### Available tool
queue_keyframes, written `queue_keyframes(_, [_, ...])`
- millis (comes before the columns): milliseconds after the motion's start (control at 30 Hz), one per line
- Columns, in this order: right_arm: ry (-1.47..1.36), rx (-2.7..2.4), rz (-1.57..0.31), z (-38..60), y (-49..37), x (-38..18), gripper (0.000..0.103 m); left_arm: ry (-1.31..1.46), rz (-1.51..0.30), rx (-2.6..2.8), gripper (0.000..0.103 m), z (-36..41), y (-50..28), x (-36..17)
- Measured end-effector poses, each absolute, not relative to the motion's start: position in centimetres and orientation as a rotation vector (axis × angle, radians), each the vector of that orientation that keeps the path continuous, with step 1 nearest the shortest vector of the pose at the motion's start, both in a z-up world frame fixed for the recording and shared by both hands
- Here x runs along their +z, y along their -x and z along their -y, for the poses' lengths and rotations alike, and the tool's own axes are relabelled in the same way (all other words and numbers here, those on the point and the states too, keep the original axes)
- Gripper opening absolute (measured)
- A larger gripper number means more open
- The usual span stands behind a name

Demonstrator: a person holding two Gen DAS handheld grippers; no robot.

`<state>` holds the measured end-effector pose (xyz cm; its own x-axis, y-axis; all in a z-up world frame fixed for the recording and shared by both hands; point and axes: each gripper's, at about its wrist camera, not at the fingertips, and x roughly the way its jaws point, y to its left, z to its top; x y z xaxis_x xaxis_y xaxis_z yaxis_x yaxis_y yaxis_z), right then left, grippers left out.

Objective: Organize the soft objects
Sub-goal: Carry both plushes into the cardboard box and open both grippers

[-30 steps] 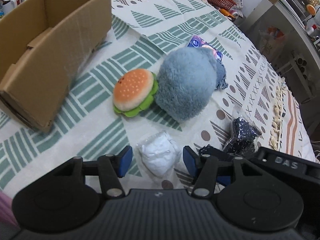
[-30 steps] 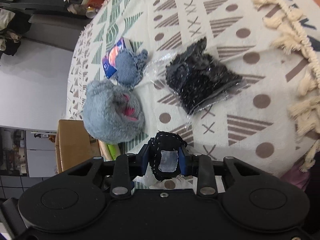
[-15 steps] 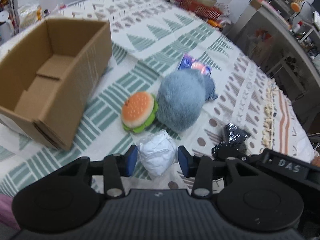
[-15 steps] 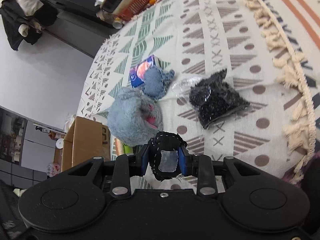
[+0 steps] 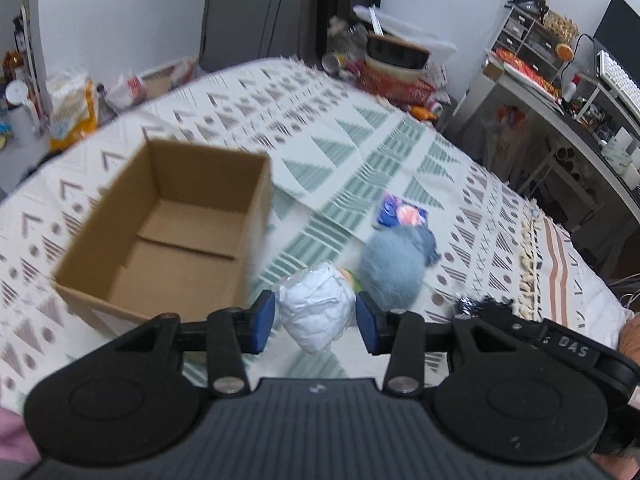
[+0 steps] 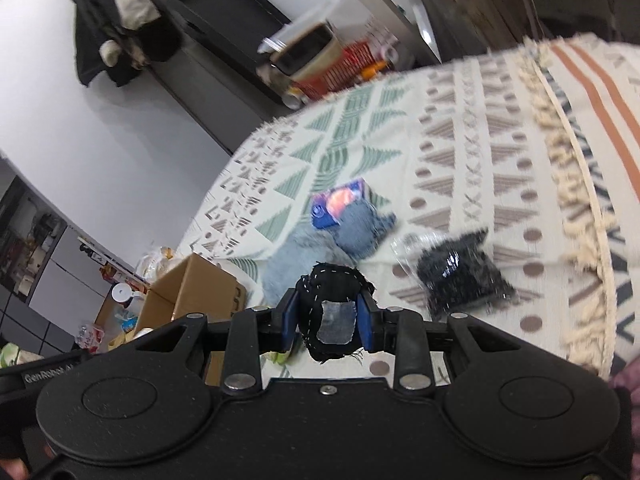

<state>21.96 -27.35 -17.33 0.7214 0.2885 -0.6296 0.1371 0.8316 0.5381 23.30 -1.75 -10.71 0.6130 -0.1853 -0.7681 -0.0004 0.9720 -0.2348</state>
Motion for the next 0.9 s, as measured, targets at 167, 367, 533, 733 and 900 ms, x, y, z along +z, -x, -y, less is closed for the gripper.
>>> queue_keyframes(167, [-0.543, 0.095, -0.744, 26.3, -22.3, -16.2, 0.03, 0.198, -0.861, -0.107, 0.043, -1.0, -23.4, -9.2])
queue_keyframes(367, [-0.492, 0.102, -0.703, 24.8, -22.6, -14.6, 0.03, 0.206, -0.819, -0.058, 0.043, -4.6, -24.1, -7.7])
queue_keyframes(533, [-0.494, 0.095, -0.68, 23.8, -22.8, -13.6, 0.03, 0.208, -0.801, -0.034, 0.043, -7.5, -24.7, -7.4])
queue_keyframes(733, [-0.483, 0.117, -0.652, 21.7, -22.9, -12.3, 0.03, 0.25, -0.795, 0.005, 0.043, -10.2, -25.2, -7.8])
queue_keyframes(900, [-0.482, 0.147, -0.644, 19.4, -23.2, -11.5, 0.03, 0.289, -0.793, 0.031, 0.043, -11.9, -25.8, -8.6])
